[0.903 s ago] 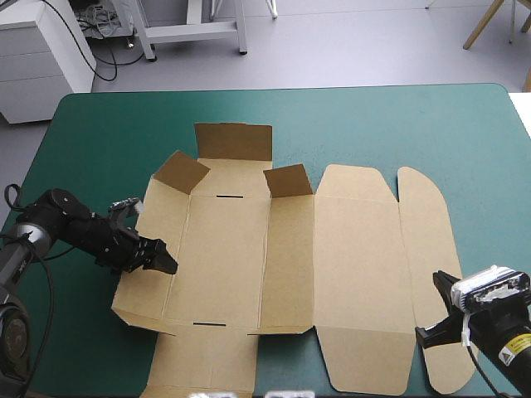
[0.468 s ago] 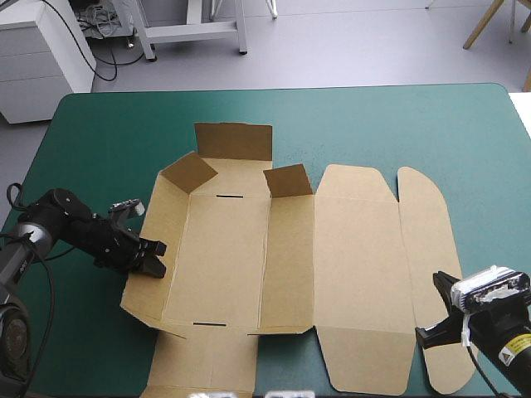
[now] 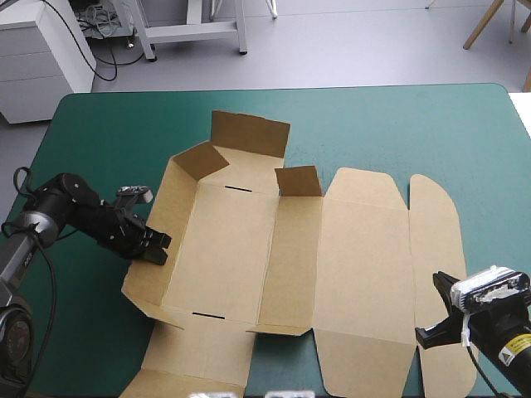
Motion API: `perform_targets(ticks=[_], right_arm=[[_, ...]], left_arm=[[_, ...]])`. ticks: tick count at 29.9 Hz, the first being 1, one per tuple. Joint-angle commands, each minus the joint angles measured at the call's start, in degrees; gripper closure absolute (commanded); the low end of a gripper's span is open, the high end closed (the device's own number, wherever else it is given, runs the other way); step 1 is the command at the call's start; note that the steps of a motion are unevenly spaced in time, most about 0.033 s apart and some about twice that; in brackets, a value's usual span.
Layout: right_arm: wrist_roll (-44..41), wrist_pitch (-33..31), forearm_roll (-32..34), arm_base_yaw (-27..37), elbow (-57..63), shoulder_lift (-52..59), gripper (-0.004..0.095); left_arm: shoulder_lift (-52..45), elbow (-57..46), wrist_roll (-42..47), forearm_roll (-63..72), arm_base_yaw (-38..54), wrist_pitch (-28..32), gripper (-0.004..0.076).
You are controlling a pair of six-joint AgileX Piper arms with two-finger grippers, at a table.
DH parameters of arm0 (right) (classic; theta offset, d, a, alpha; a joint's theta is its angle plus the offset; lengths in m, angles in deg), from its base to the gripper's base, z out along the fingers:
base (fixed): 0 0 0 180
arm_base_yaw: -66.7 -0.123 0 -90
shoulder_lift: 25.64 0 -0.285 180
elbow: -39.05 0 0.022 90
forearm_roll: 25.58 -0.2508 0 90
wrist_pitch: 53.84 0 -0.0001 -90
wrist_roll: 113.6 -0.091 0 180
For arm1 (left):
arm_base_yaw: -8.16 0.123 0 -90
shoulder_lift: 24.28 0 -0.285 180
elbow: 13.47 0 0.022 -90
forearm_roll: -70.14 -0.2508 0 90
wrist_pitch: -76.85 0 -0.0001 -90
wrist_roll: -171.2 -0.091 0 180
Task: Fold the box
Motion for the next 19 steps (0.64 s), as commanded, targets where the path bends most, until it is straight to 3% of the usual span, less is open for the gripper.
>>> perform_targets(ticks=[1,12,19], right_arm=[[0.45,3.82,0.25,0.33,-1.48,-0.55,0.0927],[0.45,2.47,0.02,0.33,-1.48,-0.55,0.0927],[0.45,1.81,0.02,0.33,-1.48,-0.55,0.0927]], left_arm=[[-1.88,9.31,2.46,-4.28,-4.9,-4.62,0.0734],[6.87,38.27,6.88,-22.84,-17.81,-5.12,0.0734],[13.77,49.49,-0.33,-39.77,-26.97,-2.47,0.0734]])
